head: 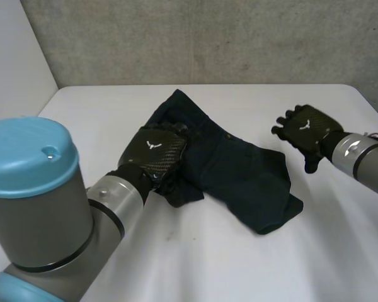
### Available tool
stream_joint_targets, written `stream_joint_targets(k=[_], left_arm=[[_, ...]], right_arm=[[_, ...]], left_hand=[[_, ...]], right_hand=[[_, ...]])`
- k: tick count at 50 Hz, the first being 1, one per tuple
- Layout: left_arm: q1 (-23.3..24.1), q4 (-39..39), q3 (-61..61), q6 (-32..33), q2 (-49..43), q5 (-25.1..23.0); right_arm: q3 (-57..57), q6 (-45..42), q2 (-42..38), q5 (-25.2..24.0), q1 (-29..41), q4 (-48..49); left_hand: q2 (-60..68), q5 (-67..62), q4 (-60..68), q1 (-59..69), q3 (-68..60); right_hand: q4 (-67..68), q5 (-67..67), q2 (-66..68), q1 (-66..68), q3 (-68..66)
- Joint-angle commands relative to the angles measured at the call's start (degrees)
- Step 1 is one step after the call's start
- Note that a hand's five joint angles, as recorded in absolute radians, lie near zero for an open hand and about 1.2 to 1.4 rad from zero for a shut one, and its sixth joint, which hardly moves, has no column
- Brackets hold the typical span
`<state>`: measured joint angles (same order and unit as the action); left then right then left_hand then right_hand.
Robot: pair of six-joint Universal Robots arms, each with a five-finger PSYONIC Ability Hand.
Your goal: Fold the shorts.
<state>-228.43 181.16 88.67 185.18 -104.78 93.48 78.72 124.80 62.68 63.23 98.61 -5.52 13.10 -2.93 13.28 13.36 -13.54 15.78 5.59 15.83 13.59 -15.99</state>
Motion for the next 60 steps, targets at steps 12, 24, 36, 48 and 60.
stream_joint_targets(k=[12, 24, 36, 48, 60], left_arm=[[-4.47, -0.28, -15.27, -2.98, -20.09, 12.51], [-7.99, -0.28, -23.79, -1.93, -29.24, 12.87], [-8.70, 2.35, -29.95, 0.35, -30.92, 12.16], [-13.35, 13.69, -45.76, 11.34, -31.79, 9.89], [-13.01, 12.82, -51.69, 11.70, -38.39, 3.20]], right_arm=[[-4.10, -8.87, -13.02, -6.36, 0.17, 3.68], [-3.49, -8.26, -14.87, -11.11, 0.26, 3.32], [-0.94, -1.15, -9.43, -11.38, 0.35, -3.43], [5.12, 15.37, 3.50, -14.28, 6.58, -11.79], [0.66, 52.55, 3.16, 4.68, 17.74, 0.41]], left_hand=[[0.31, -0.48, 0.13, 0.05, 0.13], [3.83, -4.00, 3.65, 3.57, -3.39], [66.90, -67.07, 66.72, 66.64, -66.46], [66.90, -67.07, 66.72, 66.64, -66.46], [46.71, -46.88, 46.52, 46.44, -46.26]], right_hand=[[11.62, 11.80, 11.57, 13.81, -11.41], [38.17, 38.36, 38.12, 40.36, -37.96], [64.22, 64.41, 64.17, 66.41, -64.01], [64.22, 64.41, 64.17, 66.41, -64.01], [64.22, 64.41, 64.17, 66.41, -64.01]])
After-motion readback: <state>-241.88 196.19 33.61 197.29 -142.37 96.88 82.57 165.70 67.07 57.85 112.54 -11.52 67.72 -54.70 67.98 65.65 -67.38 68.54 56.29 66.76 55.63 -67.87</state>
